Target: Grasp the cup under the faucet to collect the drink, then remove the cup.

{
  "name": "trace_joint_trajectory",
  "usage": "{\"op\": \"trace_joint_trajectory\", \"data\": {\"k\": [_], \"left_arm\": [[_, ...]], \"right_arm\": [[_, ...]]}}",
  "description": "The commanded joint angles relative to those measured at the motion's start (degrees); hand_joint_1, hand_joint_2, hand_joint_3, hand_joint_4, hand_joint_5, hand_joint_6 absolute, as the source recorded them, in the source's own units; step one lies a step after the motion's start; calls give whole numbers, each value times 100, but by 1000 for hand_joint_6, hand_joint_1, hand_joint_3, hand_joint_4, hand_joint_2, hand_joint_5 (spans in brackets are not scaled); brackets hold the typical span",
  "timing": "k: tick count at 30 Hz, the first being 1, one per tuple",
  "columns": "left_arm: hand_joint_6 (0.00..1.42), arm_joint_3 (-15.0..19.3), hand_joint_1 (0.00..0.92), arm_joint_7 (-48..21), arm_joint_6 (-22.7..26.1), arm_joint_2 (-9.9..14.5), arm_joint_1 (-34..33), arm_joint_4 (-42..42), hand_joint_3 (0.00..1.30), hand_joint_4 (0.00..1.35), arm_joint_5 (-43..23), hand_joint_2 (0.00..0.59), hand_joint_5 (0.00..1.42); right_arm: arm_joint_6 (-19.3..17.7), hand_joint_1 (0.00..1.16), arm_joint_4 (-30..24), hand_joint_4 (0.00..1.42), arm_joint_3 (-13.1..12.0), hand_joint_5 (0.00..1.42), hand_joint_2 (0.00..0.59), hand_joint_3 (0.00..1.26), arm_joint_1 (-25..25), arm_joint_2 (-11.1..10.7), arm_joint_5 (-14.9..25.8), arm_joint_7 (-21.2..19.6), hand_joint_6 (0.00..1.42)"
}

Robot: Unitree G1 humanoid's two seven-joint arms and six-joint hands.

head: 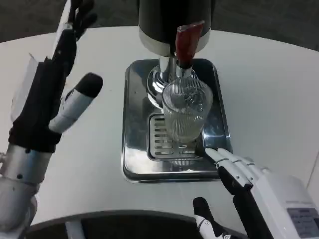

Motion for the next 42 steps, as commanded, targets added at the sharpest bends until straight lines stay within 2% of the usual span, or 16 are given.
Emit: {"op": "trace_joint_trajectory", "data": {"k": [1, 4, 6, 8, 13, 19, 24, 32, 42], "left_arm": [[0, 95, 0, -958, 481, 120, -318, -701, 0, 0, -816, 124, 17], [0, 192, 0, -1451, 796, 103, -469, -999, 0, 0, -1219, 191, 10], [0, 228, 0, -1944, 1121, 51, -624, -1120, 0, 0, -1720, 204, 0], [0, 271, 0, -2235, 1300, 25, -717, -1179, 0, 0, -1952, 190, 0], [0, 336, 0, -2696, 1678, 22, -918, -1287, 0, 0, -2031, 163, 0], [0, 248, 0, -3366, 2741, 61, -1393, -1050, 0, 0, -2249, 160, 0], [0, 322, 0, -3620, 3302, -124, -1712, -803, 0, 0, -2300, 160, 0], [0, 318, 0, -3965, 3509, -335, -2005, -310, 0, 0, -2051, 161, 0], [0, 221, 0, -4248, 3486, -323, -2043, -33, 0, 0, -1728, 155, 0]], "right_arm": [[-60, 524, -113, 161, -56, 199, 517, 197, 135, -17, 35, -56, 210], [-72, 524, -132, 161, -72, 199, 517, 197, 155, -15, 57, -67, 211], [-81, 524, -141, 164, -79, 206, 517, 197, 147, -7, 65, -73, 223], [-81, 524, -150, 164, -87, 208, 517, 197, 130, 6, 76, -73, 227], [-83, 524, -186, 164, -115, 209, 517, 201, 163, 23, 99, -78, 229], [-84, 524, -222, 164, -102, 209, 517, 205, 232, 70, 83, -94, 231], [-86, 524, -238, 172, -95, 212, 517, 206, 271, 107, 70, -119, 241], [-89, 519, -284, 174, -102, 222, 512, 210, 383, 146, 68, -186, 246], [-83, 514, -271, 174, -125, 231, 509, 218, 404, 161, 106, -179, 252]]}}
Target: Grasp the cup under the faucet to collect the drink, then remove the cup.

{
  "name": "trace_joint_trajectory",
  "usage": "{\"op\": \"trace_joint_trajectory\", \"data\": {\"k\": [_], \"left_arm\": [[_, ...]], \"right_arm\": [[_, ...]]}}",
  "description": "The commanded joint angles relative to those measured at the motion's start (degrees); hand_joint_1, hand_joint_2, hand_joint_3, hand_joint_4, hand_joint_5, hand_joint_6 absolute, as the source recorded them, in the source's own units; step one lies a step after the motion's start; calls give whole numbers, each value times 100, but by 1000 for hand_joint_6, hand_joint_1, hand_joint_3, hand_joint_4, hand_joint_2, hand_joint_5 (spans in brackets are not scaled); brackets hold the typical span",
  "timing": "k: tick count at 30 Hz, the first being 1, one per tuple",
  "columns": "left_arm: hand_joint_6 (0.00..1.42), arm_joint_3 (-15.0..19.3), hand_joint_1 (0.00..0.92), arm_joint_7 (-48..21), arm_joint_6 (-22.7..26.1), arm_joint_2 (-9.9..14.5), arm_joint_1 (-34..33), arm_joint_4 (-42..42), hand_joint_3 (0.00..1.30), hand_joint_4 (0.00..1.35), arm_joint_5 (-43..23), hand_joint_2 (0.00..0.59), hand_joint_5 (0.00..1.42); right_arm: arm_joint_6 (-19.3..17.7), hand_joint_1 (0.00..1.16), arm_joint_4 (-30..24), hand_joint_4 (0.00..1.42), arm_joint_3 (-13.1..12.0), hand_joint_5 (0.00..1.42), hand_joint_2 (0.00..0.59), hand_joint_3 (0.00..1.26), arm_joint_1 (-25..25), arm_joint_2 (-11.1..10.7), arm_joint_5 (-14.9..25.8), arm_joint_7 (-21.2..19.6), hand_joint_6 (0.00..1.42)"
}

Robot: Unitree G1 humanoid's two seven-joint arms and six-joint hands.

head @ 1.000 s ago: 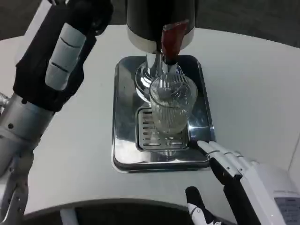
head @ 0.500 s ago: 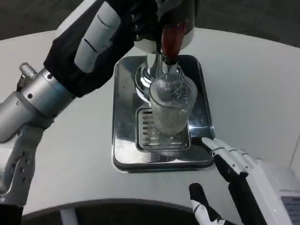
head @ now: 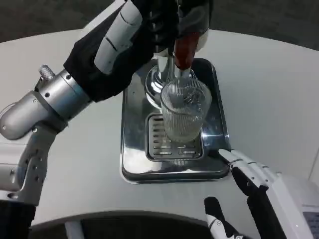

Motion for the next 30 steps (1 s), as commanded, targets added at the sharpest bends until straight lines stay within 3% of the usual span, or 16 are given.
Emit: {"op": "trace_joint_trajectory", "data": {"k": [1, 17, 30], "left_arm": [[0, -104, 0, -214, -17, 17, -42, 68, 0, 0, 273, 154, 0], [0, -291, 0, -457, -620, 216, -19, -110, 0, 0, 1004, 145, 0], [0, -708, 0, -258, -1990, 622, 159, -474, 0, 0, 2313, 136, 0]], "right_arm": [[-58, 514, -57, 176, -24, 232, 509, 218, 29, 20, 34, -63, 252], [10, 509, 25, 186, -24, 242, 509, 228, -112, 62, 100, 3, 264], [23, 507, -4, 187, -8, 250, 509, 228, -53, 66, -4, 100, 269]]}}
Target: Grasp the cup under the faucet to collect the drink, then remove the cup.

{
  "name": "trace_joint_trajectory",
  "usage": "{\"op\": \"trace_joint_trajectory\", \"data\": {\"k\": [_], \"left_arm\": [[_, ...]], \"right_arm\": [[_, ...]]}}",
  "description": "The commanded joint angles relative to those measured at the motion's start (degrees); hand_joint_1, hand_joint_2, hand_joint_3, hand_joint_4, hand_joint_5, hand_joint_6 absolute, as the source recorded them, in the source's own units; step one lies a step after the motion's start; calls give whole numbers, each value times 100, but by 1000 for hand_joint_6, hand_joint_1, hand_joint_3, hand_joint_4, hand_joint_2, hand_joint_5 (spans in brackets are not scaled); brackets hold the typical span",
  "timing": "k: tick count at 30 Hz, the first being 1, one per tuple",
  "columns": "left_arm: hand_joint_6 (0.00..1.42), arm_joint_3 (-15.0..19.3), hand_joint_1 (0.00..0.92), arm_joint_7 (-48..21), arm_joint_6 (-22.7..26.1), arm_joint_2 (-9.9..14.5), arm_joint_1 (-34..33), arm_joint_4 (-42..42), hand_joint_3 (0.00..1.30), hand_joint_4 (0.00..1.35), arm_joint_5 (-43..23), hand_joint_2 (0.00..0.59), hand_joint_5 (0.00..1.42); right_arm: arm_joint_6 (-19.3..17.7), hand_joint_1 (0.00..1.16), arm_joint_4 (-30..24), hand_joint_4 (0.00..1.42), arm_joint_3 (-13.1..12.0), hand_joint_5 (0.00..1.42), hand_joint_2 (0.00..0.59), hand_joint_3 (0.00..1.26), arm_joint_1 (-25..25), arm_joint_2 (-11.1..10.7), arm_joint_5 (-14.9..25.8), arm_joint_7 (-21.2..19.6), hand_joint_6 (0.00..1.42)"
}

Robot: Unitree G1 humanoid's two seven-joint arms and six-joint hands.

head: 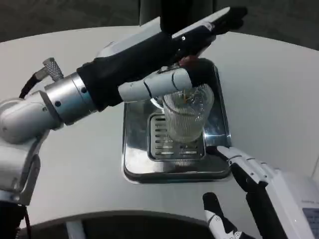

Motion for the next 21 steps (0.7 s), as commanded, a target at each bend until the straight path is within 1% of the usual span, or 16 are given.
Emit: {"op": "trace_joint_trajectory", "data": {"k": [1, 6, 9, 11, 12, 13, 17, 21], "left_arm": [[0, -268, 0, 33, -617, 139, 180, -213, 0, 0, 556, 134, 0], [0, -345, 0, 281, -1054, 291, 255, -222, 0, 0, 1001, 133, 0], [0, -368, 0, 374, -1242, 387, 248, -176, 0, 0, 1142, 132, 0], [0, -376, 0, 406, -1295, 431, 255, -146, 0, 0, 1173, 130, 0], [0, -379, 0, 419, -1312, 450, 263, -132, 0, 0, 1179, 129, 0], [0, -381, 0, 436, -1327, 469, 272, -128, 0, 0, 1186, 128, 0], [0, -398, 0, 505, -1350, 511, 294, -149, 0, 0, 1191, 127, 0], [0, -430, 0, 560, -1401, 558, 315, -201, 0, 0, 1275, 127, 0]], "right_arm": [[27, 507, -22, 187, 0, 250, 509, 228, 86, 15, -68, 74, 269], [125, 506, -11, 159, 13, 218, 505, 206, 155, 71, -97, 173, 270], [213, 499, -3, 133, 20, 192, 496, 181, 109, 118, -190, 355, 251], [284, 493, -9, 120, 10, 177, 468, 160, 45, 160, -270, 485, 237], [330, 487, -7, 110, -12, 166, 440, 151, 2, 178, -279, 557, 236], [365, 482, -7, 100, -26, 160, 428, 146, -29, 192, -286, 612, 223], [520, 468, 72, 96, -118, 138, 396, 126, -204, 245, -246, 722, 205], [708, 477, 287, 76, -209, 115, 363, 100, -587, 360, -229, 727, 200]]}}
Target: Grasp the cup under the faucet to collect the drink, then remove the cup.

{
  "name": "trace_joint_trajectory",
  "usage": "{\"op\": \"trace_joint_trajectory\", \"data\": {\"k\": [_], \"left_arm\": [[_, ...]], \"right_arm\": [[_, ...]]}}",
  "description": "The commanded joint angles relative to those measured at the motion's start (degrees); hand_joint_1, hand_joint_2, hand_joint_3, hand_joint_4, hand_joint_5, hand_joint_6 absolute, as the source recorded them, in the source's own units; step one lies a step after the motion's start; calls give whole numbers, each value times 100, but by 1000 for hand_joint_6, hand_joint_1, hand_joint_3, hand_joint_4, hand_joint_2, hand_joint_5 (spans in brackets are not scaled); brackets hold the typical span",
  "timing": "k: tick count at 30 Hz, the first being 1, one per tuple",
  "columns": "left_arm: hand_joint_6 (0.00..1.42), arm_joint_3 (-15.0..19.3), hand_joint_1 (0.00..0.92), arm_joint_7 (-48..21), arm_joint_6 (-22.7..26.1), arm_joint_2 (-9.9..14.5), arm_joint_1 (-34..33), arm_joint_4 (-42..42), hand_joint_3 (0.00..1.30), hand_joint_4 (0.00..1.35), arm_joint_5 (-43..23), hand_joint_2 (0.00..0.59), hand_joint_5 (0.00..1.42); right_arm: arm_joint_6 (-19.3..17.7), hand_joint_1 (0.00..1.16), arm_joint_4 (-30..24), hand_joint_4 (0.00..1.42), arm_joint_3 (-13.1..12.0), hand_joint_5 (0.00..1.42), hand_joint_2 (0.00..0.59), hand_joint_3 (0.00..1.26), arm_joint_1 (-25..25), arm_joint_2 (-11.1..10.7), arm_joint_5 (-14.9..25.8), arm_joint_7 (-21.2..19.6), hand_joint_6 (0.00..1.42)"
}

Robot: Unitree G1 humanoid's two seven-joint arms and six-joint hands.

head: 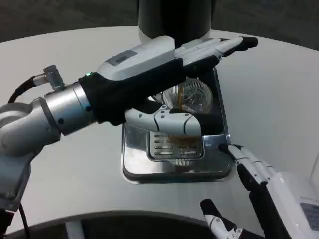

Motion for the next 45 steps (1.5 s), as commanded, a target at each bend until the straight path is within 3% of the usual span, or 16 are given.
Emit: {"op": "trace_joint_trajectory", "data": {"k": [1, 8, 12, 22, 31, 45], "left_arm": [[0, -169, 0, -46, -175, 117, 148, -75, 0, 0, 216, 127, 0], [0, -198, 0, 67, -142, 140, 251, -192, 0, 0, 230, 127, 0], [0, -172, 0, 132, -123, 140, 289, -247, 0, 0, 231, 124, 0], [0, -142, 0, 288, -95, 197, 416, -436, 0, 0, 331, 119, 0], [0, -102, 0, 435, -19, 218, 525, -576, 0, 0, 344, 119, 0], [0, -132, 0, 396, 15, 240, 535, -494, 0, 0, 245, 125, 0]], "right_arm": [[214, 478, 263, 73, -116, 113, 360, 97, -359, 129, -13, 15, 200], [557, 489, 675, 47, -317, 101, 315, 56, -956, 250, 147, -99, 200], [508, 484, 1104, 54, -465, 99, 288, 17, -1249, 252, 701, -540, 200], [502, 535, 2008, 0, -735, 20, 248, 0, -2008, 39, 1795, -901, 183], [581, 549, 2723, 0, -773, 0, 235, 0, -2766, -83, 2094, -1236, 167], [646, 580, 3977, 0, -839, 0, 213, 0, -3787, -127, 3026, -1432, 90]]}}
